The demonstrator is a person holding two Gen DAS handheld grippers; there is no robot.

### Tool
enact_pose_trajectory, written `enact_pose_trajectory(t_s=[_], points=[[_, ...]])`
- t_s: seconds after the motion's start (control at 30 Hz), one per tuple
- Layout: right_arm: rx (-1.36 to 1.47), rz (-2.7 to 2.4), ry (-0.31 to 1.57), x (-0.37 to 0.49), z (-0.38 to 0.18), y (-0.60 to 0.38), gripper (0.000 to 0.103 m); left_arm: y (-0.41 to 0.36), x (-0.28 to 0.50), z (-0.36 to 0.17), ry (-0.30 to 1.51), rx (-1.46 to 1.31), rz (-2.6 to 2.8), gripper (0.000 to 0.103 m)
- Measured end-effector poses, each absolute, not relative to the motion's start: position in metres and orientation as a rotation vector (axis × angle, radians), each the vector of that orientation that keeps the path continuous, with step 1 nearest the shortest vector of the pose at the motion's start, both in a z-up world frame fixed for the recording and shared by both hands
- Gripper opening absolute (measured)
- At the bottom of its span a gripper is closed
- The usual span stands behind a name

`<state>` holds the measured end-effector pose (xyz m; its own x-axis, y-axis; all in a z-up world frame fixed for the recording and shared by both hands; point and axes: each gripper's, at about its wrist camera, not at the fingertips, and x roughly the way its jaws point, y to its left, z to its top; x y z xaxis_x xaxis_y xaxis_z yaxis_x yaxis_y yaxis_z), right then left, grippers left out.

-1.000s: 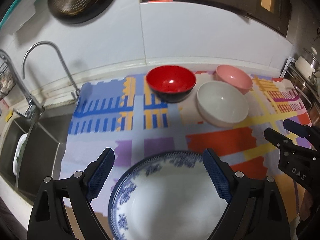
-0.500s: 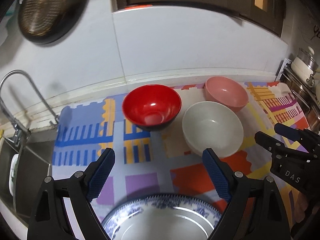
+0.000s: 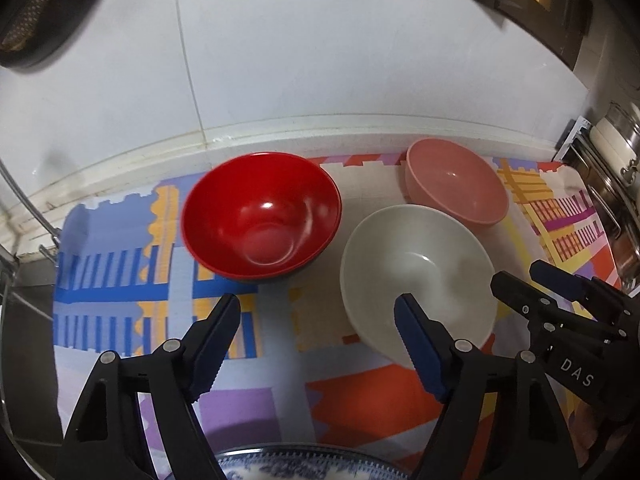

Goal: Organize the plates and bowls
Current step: 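Move both grippers to the rim of the white bowl, then close both grippers on the white bowl rim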

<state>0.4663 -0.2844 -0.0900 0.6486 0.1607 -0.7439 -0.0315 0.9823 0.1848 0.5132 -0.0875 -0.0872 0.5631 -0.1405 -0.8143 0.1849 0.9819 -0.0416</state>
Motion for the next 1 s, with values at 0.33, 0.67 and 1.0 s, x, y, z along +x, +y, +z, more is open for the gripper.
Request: enact_pose_trajectory(t_s=[0.33,0.67,1.0], points=[[0.184,0.125,0.902,0.486,-0.105,-0.281,0.043,-0.099,0.532,-0.111,1.018,0.044,-0.208,0.060],[0.186,0.126,0.935,0.492,-0.115,-0.280,0.027,-0.108,0.543,-0.125,1.066,0.050,-0.235,0.027],[0.200,0.138,0.950,0.495,-0.119,-0.278,0.011,-0.117,0.540,-0.125,1.052,0.098,-0.242,0.012]])
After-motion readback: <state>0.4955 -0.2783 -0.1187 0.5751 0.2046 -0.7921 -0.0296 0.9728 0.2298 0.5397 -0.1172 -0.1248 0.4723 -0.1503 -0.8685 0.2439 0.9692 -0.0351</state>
